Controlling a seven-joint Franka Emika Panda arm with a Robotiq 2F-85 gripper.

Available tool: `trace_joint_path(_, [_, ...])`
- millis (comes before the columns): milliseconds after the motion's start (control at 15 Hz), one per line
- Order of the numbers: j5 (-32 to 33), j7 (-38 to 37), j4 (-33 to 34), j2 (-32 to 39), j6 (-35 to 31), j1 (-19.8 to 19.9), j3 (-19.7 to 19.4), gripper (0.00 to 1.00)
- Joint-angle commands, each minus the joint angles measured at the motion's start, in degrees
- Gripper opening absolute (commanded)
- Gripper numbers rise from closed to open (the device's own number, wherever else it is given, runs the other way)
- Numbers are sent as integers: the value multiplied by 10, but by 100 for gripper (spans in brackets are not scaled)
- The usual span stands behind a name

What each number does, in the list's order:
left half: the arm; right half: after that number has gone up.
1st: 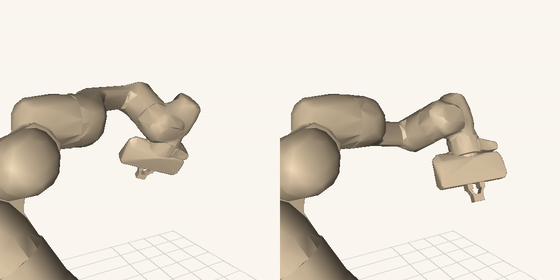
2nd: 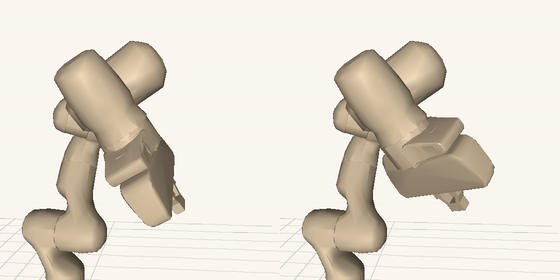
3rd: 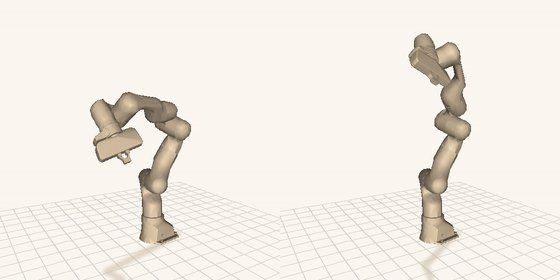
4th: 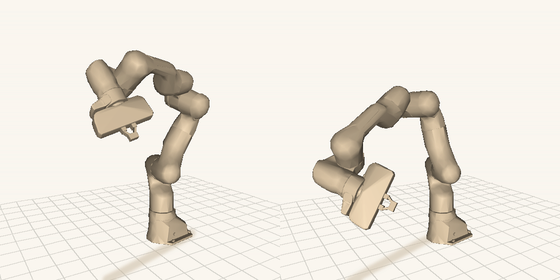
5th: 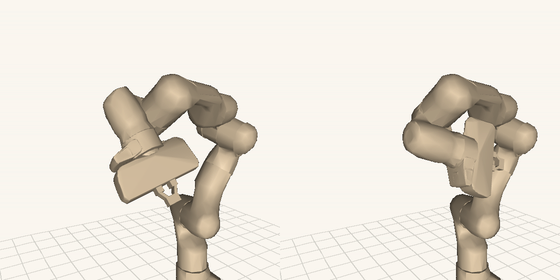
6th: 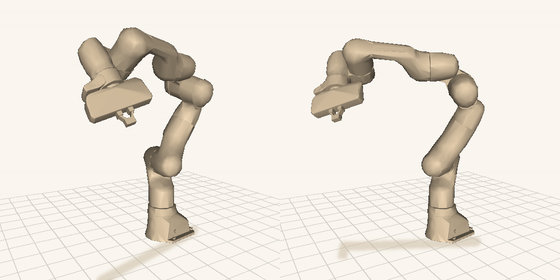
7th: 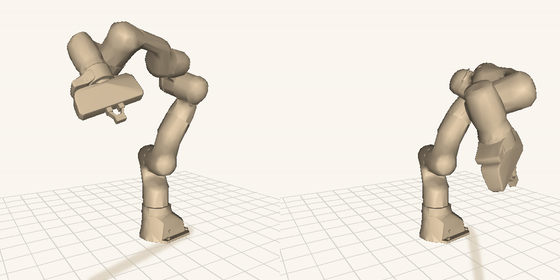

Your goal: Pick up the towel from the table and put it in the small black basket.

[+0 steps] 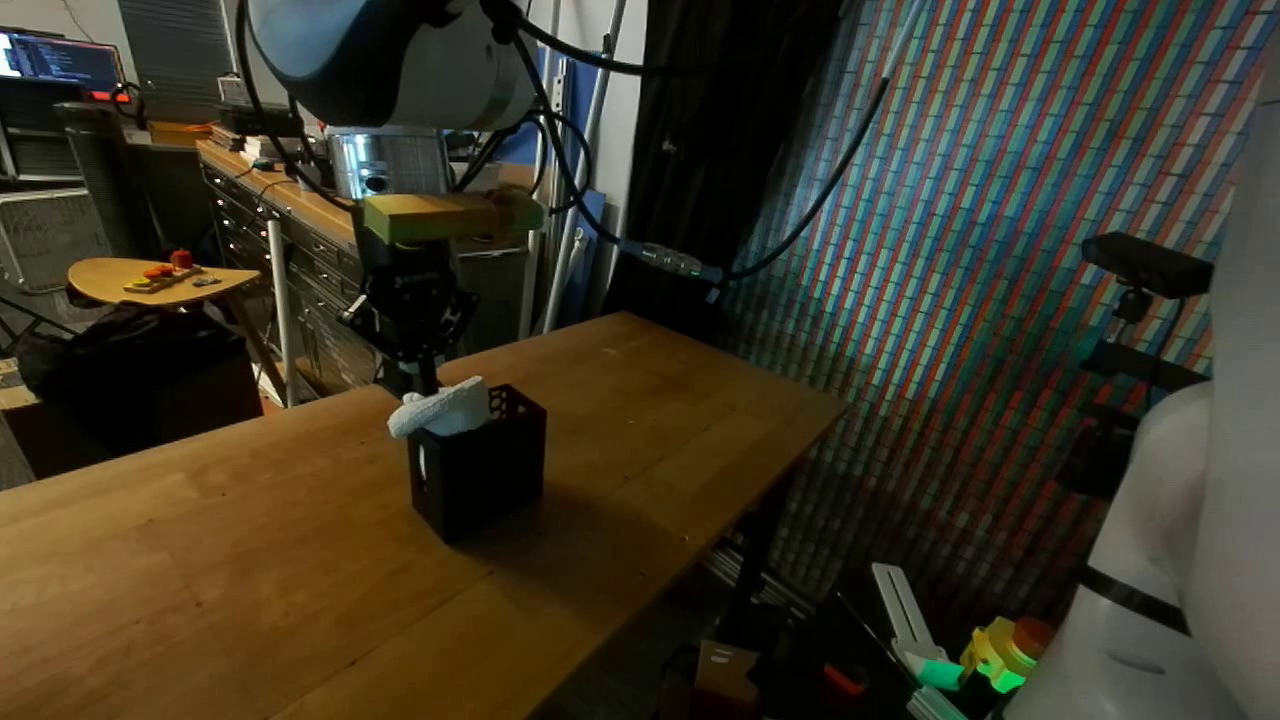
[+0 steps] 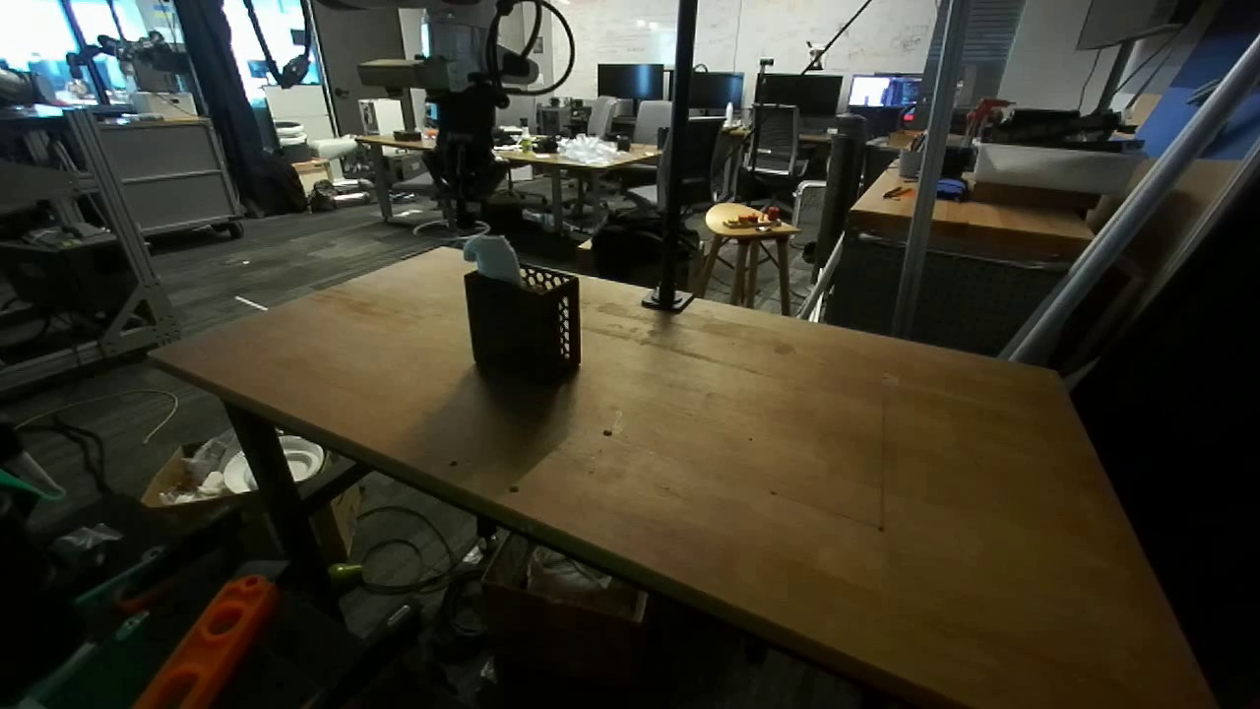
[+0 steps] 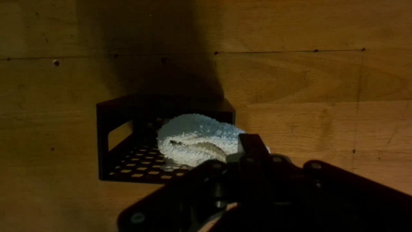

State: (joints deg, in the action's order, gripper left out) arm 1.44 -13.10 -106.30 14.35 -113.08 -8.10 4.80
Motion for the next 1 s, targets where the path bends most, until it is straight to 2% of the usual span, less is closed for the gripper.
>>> trace_joint_path(0, [-9, 6, -6, -2, -17, 6, -2, 0])
trace_joint_path(933, [-7, 11, -10, 17, -40, 20, -12, 0])
